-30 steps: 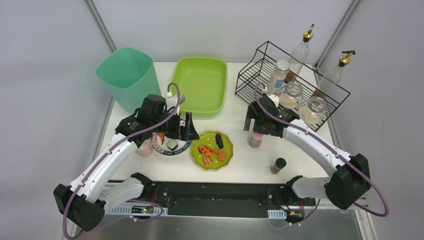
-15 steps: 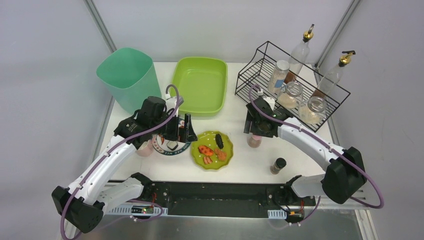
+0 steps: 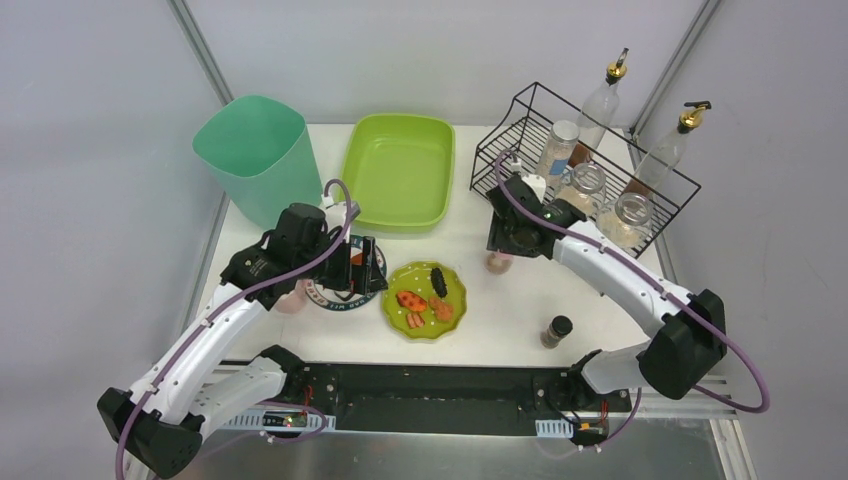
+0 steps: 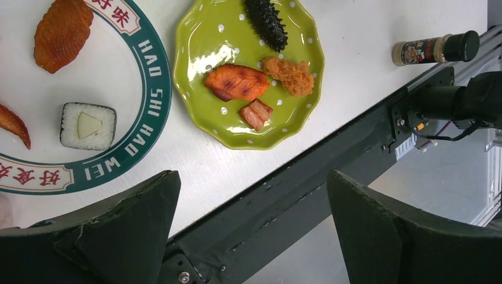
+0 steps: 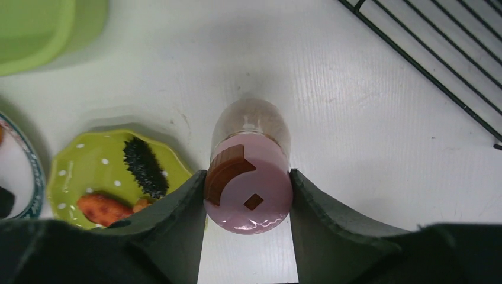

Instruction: Clear the kitchen counter

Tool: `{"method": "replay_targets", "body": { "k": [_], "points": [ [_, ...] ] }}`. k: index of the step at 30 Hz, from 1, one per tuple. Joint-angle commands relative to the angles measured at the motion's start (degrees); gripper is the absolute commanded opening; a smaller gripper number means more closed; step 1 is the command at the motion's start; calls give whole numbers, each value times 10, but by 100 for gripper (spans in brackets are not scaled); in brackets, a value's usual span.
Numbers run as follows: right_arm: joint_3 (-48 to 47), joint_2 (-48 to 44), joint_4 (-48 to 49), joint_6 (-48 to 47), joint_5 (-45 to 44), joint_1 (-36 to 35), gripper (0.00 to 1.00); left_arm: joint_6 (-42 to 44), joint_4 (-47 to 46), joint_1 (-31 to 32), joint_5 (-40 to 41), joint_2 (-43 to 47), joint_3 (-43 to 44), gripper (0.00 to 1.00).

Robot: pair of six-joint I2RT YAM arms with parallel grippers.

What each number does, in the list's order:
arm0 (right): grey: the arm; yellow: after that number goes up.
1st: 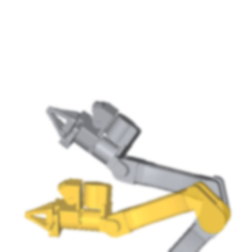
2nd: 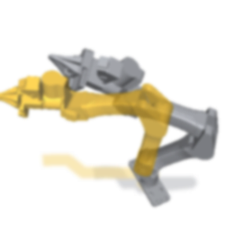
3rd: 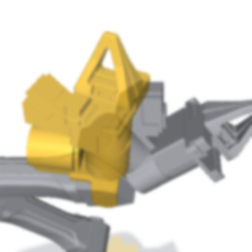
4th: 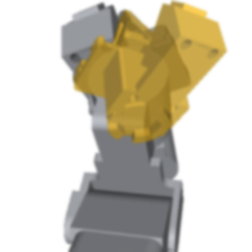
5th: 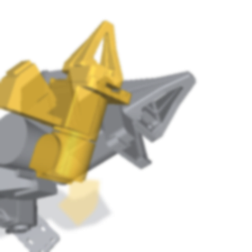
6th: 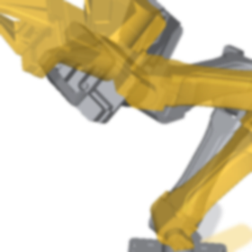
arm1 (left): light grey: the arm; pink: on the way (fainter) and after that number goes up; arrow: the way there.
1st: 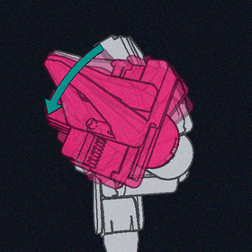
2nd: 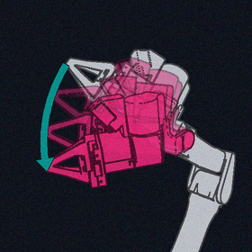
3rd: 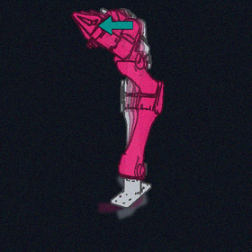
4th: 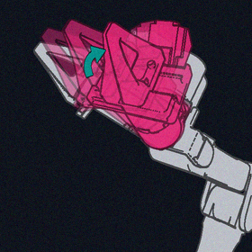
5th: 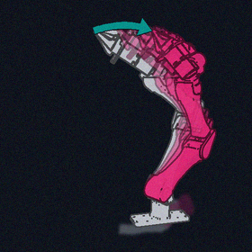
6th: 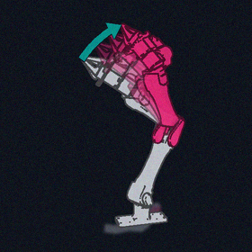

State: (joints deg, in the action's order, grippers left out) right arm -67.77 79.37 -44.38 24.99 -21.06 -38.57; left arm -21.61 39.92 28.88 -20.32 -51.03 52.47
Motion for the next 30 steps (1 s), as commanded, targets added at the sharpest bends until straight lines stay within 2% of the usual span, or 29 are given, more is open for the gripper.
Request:
{"method": "replay_targets", "body": {
  "k": [1,8,14,19,24,30],
  "points": [
    [-88,2,-25,-18,-29,-4,35,11,9,3,19,15,-9,100],
    [-257,72,-57,-70,-59,13,34,13,17,3,38,15,-10,100],
    [-420,152,-80,-87,-10,81,33,15,19,3,43,5,-10,100],
    [-526,229,-104,-97,-9,114,33,16,19,2,49,6,-10,100],
    [-591,284,-110,-105,-13,135,34,17,21,3,51,4,-8,100],
    [-611,320,-104,-109,-15,160,34,19,22,2,53,1,-6,100]
  ]
}}
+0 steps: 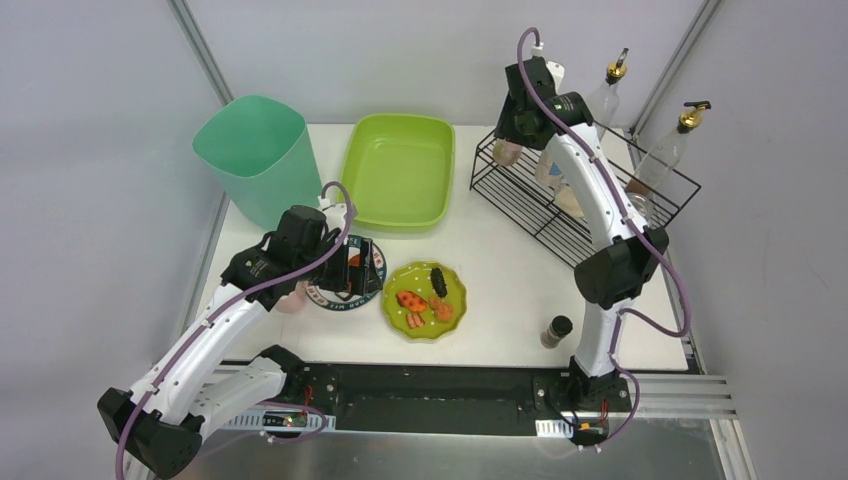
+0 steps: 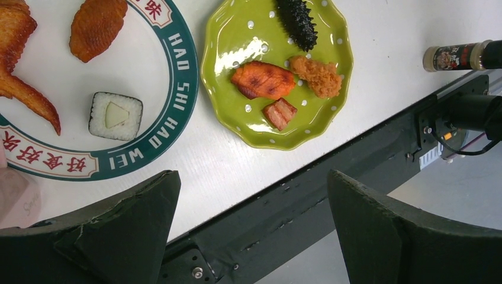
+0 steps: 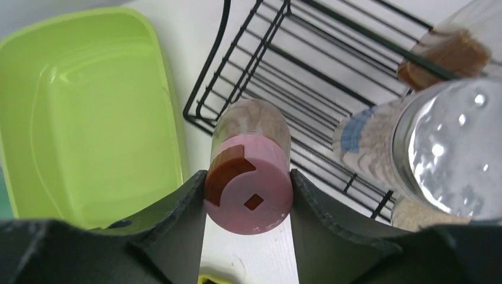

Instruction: Clear the kitchen counter

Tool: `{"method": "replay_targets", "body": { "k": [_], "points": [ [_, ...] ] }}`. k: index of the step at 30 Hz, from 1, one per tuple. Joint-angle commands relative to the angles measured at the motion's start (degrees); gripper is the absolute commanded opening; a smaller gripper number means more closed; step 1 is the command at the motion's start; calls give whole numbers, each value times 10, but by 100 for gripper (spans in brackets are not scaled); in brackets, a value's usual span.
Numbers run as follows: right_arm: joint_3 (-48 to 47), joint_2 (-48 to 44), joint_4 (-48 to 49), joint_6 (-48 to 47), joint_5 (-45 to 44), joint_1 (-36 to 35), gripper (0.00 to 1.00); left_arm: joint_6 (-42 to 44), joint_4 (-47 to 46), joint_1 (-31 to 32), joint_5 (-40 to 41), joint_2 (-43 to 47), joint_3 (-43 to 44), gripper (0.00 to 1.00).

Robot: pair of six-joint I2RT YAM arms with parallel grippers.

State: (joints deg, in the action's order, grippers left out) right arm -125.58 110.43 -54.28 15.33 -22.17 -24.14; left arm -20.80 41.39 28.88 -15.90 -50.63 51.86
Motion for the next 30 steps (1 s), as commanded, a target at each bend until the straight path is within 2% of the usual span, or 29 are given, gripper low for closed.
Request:
{"method": "replay_targets", "body": {
  "k": [1,11,21,28,30],
  "points": [
    [-33,13,-2,-12,0,21,34,12,7,2,9,-3,0,100],
    [-92,66,-2,-12,33,48,35,13,9,-3,9,-14,2,100],
    [-126,105,5,-3,62,47,40,14,9,-10,0,-25,2,100],
    [-128,122,8,4,71,47,53,15,9,-14,-7,-29,4,100],
    [-128,125,10,6,75,48,62,14,9,-15,-8,-29,3,100]
  ]
}}
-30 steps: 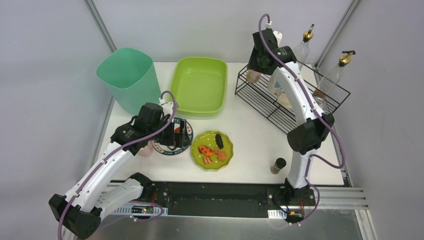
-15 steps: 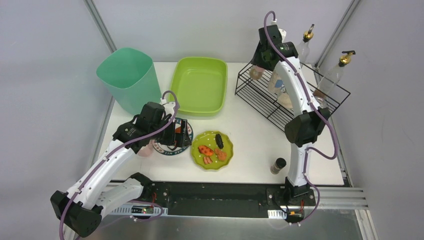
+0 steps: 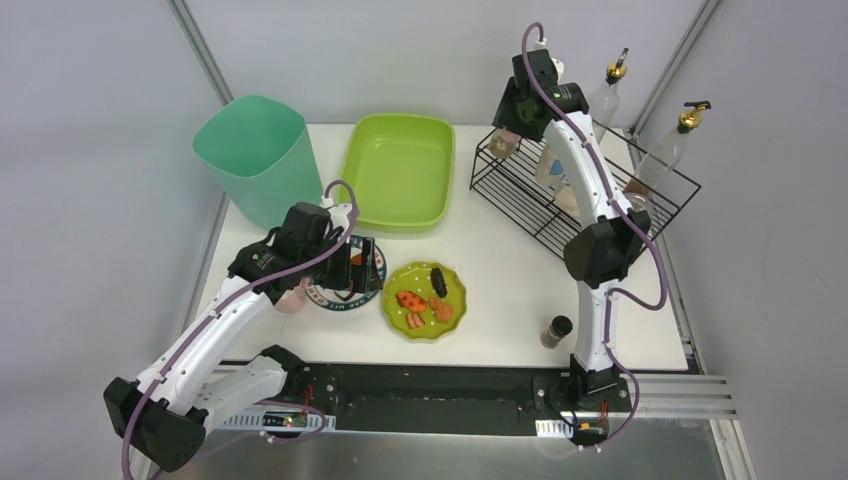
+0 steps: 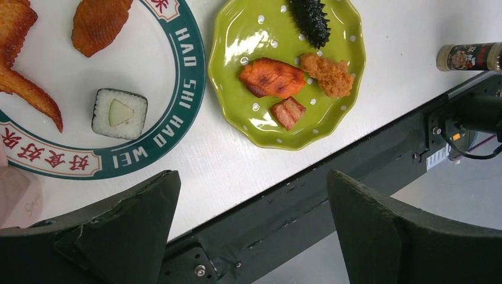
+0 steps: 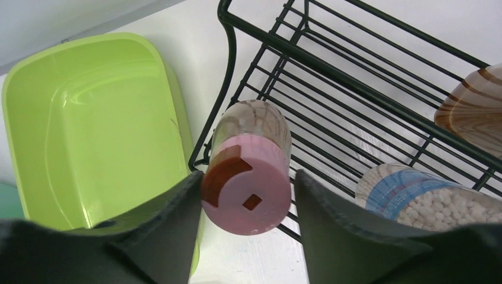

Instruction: Clear the kitchen counter

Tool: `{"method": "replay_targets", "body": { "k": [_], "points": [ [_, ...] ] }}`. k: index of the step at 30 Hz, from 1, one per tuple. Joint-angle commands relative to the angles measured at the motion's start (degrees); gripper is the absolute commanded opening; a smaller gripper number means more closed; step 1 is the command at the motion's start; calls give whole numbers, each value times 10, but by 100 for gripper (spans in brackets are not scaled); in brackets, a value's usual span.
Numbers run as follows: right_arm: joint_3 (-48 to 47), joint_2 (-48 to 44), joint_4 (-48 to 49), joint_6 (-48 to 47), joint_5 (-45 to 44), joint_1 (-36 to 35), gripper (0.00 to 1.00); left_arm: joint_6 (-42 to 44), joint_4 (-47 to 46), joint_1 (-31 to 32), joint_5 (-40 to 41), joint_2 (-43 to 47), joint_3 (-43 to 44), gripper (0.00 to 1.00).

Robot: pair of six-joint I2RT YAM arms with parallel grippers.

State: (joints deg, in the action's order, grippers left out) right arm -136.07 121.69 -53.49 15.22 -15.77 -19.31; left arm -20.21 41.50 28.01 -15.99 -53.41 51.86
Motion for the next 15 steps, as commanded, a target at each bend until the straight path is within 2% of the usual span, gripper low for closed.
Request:
{"method": "replay_targets", "body": {
  "k": [1,5,6,7,15],
  "points": [
    [-23,13,4,9,13,-1,70,9,8,-7,-7,-1,3,100],
    [-23,13,12,8,31,-1,87,9,8,-8,-9,-1,3,100],
    [-24,13,14,7,35,-1,96,9,8,-8,-10,-1,3,100],
    [-25,12,15,7,40,-1,99,9,8,-8,-11,-1,3,100],
    [-3,-56,23,1,33,-19,99,9,8,-9,-15,0,3,100]
  ]
}}
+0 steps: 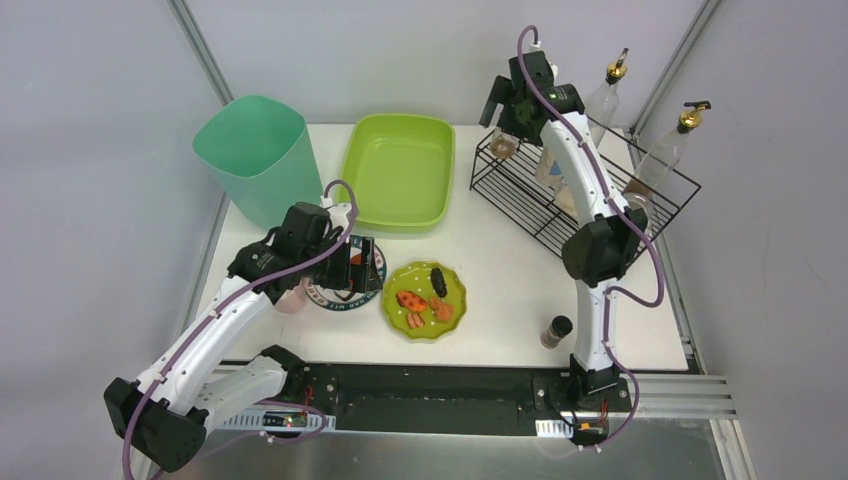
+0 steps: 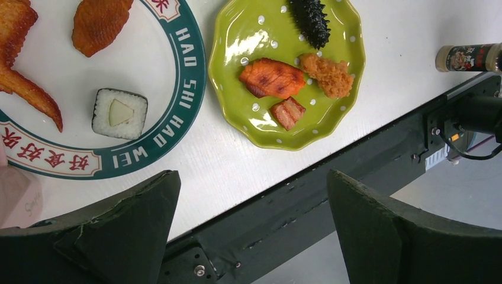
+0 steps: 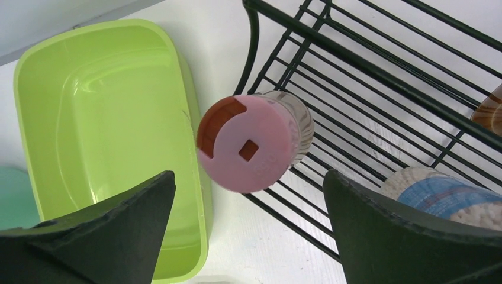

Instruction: Clear the kitchen counter

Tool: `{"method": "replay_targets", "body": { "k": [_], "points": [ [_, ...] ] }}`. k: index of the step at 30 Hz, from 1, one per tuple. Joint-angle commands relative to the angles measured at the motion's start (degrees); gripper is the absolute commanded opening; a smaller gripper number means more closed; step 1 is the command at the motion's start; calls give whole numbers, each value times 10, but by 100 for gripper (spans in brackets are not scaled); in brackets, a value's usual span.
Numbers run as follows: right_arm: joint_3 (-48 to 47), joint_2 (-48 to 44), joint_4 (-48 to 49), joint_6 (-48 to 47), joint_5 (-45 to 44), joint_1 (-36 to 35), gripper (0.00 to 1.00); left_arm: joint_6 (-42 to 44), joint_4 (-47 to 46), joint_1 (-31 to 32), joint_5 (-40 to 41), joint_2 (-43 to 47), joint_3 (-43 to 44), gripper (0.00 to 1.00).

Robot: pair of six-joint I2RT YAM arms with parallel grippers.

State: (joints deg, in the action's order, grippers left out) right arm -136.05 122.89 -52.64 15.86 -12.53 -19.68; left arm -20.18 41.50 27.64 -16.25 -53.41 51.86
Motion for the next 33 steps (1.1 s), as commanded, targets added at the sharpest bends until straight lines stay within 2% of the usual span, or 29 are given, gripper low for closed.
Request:
{"method": "replay_targets", "body": {
  "k": [1,6,11,16,21,26,33],
  "points": [
    [3,-86,16,-8,-3,-21,99,8,8,-6,-11,0,3,100],
    [53,-154,17,-27,-27,-61,99,8,8,-8,-10,1,4,100],
    [121,-223,17,-33,-9,-93,99,8,8,-9,-7,1,2,100],
    [302,-366,72,7,16,-105,99,8,8,-9,-4,4,2,100],
    [507,-547,98,34,-44,-122,99,8,8,-9,-6,9,3,100],
    [613,-641,28,56,-81,-124,99,7,8,-9,-14,10,3,100],
    [680,-698,-71,100,-111,-123,99,6,8,-9,-16,16,1,100]
  ]
}}
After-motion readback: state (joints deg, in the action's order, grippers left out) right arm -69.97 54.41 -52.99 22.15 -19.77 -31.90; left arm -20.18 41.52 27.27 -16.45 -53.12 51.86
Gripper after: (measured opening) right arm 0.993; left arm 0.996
